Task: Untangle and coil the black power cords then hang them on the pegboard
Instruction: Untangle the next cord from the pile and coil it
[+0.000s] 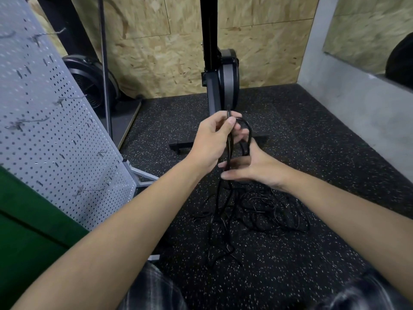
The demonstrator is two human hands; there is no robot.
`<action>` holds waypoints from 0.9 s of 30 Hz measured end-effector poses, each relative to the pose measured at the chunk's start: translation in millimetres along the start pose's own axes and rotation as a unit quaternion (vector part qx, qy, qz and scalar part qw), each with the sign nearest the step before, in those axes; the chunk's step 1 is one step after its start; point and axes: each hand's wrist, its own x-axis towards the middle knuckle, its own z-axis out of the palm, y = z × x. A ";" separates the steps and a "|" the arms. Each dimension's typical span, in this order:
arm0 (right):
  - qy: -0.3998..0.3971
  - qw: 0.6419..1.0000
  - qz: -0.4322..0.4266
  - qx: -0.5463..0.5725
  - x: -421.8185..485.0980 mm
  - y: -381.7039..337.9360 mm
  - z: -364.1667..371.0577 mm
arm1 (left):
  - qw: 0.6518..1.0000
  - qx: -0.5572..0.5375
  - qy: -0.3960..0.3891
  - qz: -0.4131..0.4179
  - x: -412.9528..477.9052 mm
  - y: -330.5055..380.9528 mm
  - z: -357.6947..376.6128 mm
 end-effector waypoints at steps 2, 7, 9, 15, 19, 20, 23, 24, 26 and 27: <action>0.030 0.999 -0.011 -0.036 2.2 -1.1 1.9 | 1.000 -0.012 0.020 0.004 3.4 0.5 -2.6; 0.108 0.989 -0.060 -0.081 -1.6 -18.7 -1.3 | 0.996 0.076 0.026 0.025 -4.6 -16.3 -17.4; 0.142 0.985 -0.087 -0.036 -7.1 -29.5 -7.6 | 0.986 0.166 0.002 0.016 -17.4 -33.9 -27.3; 0.172 0.978 -0.102 0.051 -13.2 -33.2 -21.5 | 0.876 0.317 -0.308 -0.195 -32.6 -76.4 -49.3; 0.203 0.972 -0.106 0.059 -13.7 -34.6 -25.0 | 0.810 0.449 -0.336 -0.169 -27.3 -95.1 -62.3; 0.216 0.968 -0.108 0.061 -13.8 -36.1 -26.4 | 0.811 0.458 -0.321 -0.170 -26.1 -96.1 -67.1; 0.263 0.954 -0.111 0.091 -14.2 -40.5 -34.0 | 0.819 0.475 -0.281 -0.159 -24.1 -98.9 -79.0; 0.278 0.949 -0.109 0.107 -14.6 -41.5 -36.8 | 0.817 0.484 -0.276 -0.150 -24.4 -100.4 -81.1; 0.301 0.941 -0.096 0.119 -12.6 -38.1 -40.7 | 0.805 0.508 -0.279 -0.124 -27.0 -101.2 -82.5; 0.308 0.942 -0.084 0.108 -11.2 -34.7 -42.0 | 0.798 0.522 -0.280 -0.112 -28.0 -100.8 -83.4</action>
